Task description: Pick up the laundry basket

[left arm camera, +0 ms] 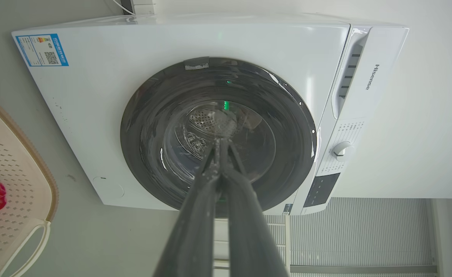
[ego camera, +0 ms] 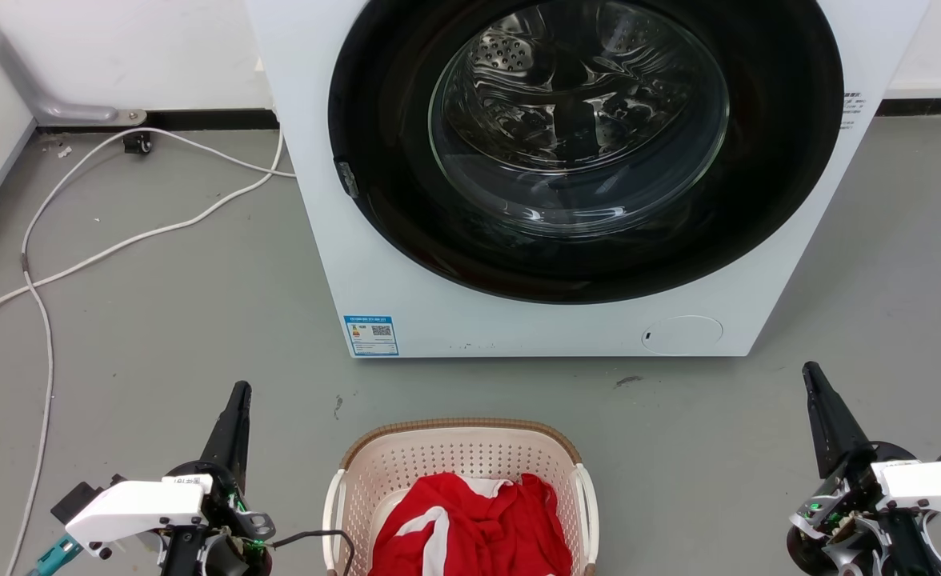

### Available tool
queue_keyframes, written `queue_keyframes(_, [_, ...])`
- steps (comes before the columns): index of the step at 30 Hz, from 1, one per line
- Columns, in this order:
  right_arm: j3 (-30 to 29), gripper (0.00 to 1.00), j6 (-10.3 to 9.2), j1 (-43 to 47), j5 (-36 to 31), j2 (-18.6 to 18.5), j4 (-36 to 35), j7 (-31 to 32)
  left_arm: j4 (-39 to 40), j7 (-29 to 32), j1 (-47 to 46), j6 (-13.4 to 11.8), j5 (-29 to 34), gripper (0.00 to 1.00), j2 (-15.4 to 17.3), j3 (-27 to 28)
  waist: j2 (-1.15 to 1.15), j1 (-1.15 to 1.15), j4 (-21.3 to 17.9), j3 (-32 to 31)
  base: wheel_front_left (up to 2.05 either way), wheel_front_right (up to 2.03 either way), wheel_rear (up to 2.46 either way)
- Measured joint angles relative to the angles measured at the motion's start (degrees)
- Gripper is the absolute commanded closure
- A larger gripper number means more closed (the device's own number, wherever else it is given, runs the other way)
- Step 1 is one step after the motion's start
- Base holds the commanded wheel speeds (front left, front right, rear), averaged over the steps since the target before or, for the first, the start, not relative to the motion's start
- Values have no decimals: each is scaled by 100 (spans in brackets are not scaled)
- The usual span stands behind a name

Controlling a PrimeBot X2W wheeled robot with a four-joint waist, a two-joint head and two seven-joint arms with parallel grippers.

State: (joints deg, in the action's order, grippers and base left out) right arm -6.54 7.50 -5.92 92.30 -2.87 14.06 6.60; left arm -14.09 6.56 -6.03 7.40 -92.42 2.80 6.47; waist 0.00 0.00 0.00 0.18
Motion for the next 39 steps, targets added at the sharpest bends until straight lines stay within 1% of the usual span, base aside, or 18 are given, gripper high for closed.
queue_keyframes(22, [-1,100,0,0,0,0,0,0,0,0,0,0,0,100,0,0,0,0,0,0,0,0,0])
queue_keyframes(23, [0,0,0,2,0,1,8,0,-8,0,2,0,0,0,-2,-1,0,0,0,0,0,0,0])
queue_keyframes(27, [13,0,-2,179,-8,16,175,-21,-174,-20,171,-9,0,0,-27,-30,0,0,0,1,0,0,0])
queue_keyframes(30, [15,0,-2,201,-80,18,186,-103,-146,-96,200,-9,25,0,-30,-59,0,0,1,4,0,0,0])
queue_keyframes(33, [2,0,-2,199,-242,19,179,-175,-122,-187,200,-9,210,0,-30,-63,0,0,1,7,0,0,0])
queue_keyframes(39, [-20,0,-2,197,-1013,19,-4,-352,-4,-338,199,-41,854,0,-29,-43,0,0,3,16,0,0,0])
